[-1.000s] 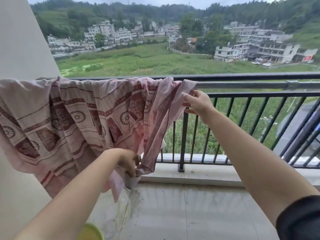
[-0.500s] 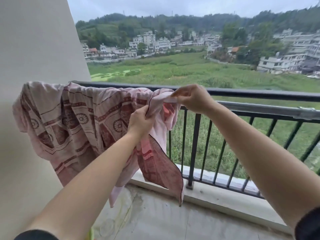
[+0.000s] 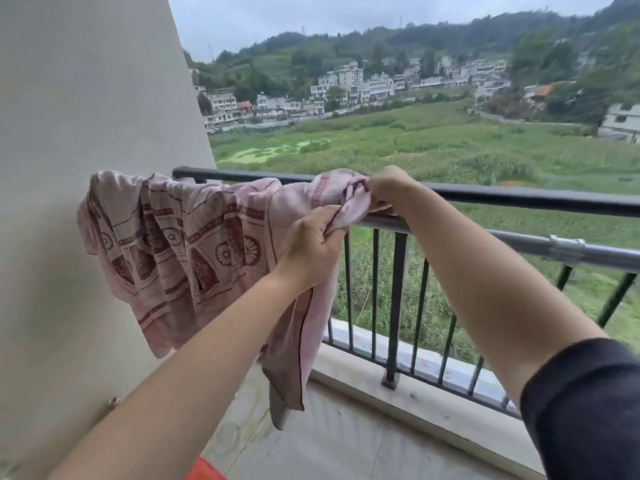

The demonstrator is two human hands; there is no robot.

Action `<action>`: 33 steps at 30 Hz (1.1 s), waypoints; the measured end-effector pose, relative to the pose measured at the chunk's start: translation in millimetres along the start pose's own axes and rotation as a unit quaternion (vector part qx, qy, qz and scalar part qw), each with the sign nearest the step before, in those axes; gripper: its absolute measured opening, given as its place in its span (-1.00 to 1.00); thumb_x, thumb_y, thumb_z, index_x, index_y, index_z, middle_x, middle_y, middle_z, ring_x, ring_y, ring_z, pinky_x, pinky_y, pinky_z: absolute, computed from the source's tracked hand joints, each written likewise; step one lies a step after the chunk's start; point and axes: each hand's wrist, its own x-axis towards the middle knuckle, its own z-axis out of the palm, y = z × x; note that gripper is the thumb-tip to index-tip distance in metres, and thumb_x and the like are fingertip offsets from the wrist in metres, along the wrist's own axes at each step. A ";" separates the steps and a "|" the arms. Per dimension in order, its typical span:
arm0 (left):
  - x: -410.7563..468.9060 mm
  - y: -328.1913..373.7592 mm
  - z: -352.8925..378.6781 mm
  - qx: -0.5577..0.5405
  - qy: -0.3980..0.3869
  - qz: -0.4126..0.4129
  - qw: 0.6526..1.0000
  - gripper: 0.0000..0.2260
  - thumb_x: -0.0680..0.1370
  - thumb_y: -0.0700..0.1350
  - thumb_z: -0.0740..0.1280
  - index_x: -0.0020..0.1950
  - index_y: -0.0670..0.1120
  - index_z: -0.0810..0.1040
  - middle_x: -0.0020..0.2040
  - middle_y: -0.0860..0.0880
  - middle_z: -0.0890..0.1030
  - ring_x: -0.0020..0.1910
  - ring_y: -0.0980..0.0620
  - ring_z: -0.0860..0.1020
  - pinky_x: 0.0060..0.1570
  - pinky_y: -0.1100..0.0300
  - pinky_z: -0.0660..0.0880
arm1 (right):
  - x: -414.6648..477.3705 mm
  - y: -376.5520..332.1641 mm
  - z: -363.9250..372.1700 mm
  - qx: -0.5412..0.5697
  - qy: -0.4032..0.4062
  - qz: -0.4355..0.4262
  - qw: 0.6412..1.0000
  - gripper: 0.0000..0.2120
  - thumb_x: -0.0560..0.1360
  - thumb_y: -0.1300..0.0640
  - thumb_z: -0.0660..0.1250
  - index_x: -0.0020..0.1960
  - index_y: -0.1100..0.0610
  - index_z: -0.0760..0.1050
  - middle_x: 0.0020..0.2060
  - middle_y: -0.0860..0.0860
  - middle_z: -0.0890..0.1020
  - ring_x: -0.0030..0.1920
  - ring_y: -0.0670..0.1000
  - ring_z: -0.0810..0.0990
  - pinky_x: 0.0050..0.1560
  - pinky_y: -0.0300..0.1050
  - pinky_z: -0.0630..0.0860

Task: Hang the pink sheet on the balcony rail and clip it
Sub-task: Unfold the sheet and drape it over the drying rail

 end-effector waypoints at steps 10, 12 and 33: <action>-7.7 110.5 84.8 -0.144 -0.129 0.088 0.977 -0.74 0.59 -0.02 0.32 0.22 -0.11 0.59 -0.02 -0.01 0.66 -0.11 0.06 0.62 -0.10 0.07 0.60 | -58.4 113.0 -157.3 -0.019 0.275 0.059 0.960 -0.75 0.51 0.29 0.27 0.11 0.31 0.63 -0.02 0.17 0.67 -0.12 0.06 0.60 -0.14 -0.01 0.57; -6.4 109.0 92.7 -0.068 -0.085 0.091 0.990 -0.65 0.60 0.09 0.23 0.28 -0.06 0.56 0.14 -0.03 0.59 0.08 0.03 0.56 0.07 -0.02 0.56 | -80.7 128.8 -171.4 -0.015 0.295 0.068 0.953 -0.74 0.49 0.25 0.27 0.11 0.30 0.62 0.02 0.16 0.68 -0.04 0.13 0.67 -0.01 0.08 0.64; -10.4 188.3 128.5 -0.073 -0.020 0.004 0.997 -0.90 0.60 -0.21 0.24 0.07 -0.14 0.53 -0.09 0.01 0.59 -0.13 0.01 0.55 -0.06 0.08 0.56 | -201.3 194.7 -244.9 -0.076 0.364 0.063 0.926 -0.61 0.67 0.07 0.10 0.19 0.37 0.51 0.06 0.24 0.56 0.07 0.22 0.54 -0.05 -0.09 0.38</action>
